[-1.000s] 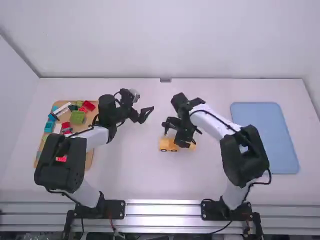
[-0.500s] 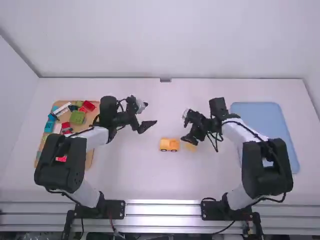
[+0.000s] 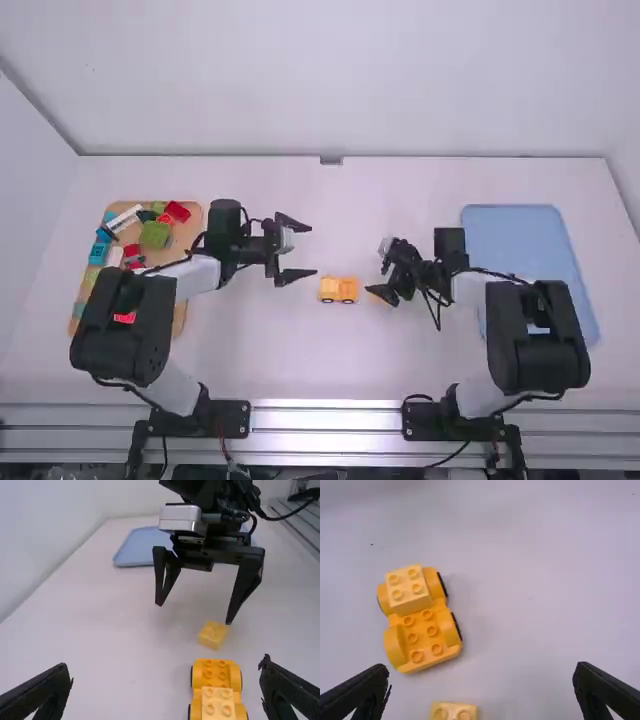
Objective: Assemble lego blocks to make yellow taxi
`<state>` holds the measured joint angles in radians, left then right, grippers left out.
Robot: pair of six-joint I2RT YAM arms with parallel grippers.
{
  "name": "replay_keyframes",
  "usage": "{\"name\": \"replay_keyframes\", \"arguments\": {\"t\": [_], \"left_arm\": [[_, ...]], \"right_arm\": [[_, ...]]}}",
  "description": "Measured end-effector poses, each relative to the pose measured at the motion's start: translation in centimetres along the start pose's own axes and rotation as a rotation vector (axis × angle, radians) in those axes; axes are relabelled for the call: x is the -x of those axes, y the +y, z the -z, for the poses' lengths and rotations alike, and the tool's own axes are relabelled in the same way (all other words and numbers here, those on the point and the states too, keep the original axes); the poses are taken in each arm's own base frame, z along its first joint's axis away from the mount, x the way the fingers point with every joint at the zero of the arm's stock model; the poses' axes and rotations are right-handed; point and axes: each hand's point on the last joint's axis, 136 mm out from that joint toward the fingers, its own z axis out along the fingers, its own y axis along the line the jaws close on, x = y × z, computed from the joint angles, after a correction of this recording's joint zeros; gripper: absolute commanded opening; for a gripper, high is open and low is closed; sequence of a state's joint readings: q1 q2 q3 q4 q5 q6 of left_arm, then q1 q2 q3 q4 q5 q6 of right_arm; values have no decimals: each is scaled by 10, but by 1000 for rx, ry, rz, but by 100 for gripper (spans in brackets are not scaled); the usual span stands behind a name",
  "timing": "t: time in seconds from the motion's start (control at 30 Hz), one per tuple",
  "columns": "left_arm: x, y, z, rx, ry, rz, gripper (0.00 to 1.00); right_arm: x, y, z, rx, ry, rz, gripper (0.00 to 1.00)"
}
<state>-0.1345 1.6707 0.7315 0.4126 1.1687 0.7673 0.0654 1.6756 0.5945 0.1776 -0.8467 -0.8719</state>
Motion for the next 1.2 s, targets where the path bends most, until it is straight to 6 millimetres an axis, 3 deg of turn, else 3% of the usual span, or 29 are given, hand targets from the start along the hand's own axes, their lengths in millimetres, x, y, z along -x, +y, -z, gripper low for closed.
{"name": "replay_keyframes", "arguments": {"t": [0.37, 0.63, 0.7, 0.83, 0.9, 0.97, 1.1, 1.13, 1.2], "left_arm": [[-11, -9, -20, -8, 70, 1, 99], [-26, -10, -25, -21, 70, 19, 99], [-25, -12, -26, -36, 52, 16, 99], [-24, -14, -27, -51, 36, 15, 99], [-24, -15, -27, -54, 33, 16, 99], [-23, -15, -27, -57, 32, 19, 99], [-24, -16, -27, -61, 33, 25, 99], [-25, -17, -27, -64, 36, 31, 99], [-28, -21, -27, -74, 45, 37, 99]], "right_arm": [[-27, 17, 9, -39, -52, 39, 98], [-43, 15, 4, -60, -89, 72, 100], [-47, 13, 0, -65, -101, 86, 93], [-56, 15, -5, -54, -94, 74, 67], [-61, 17, -7, -44, -86, 57, 60], [-65, 16, -10, -35, -81, 39, 59], [-63, 11, -14, -20, -102, 40, 42], [-62, 9, -16, -15, -110, 41, 28], [-61, 8, -17, -3, -120, 37, 22]]}}
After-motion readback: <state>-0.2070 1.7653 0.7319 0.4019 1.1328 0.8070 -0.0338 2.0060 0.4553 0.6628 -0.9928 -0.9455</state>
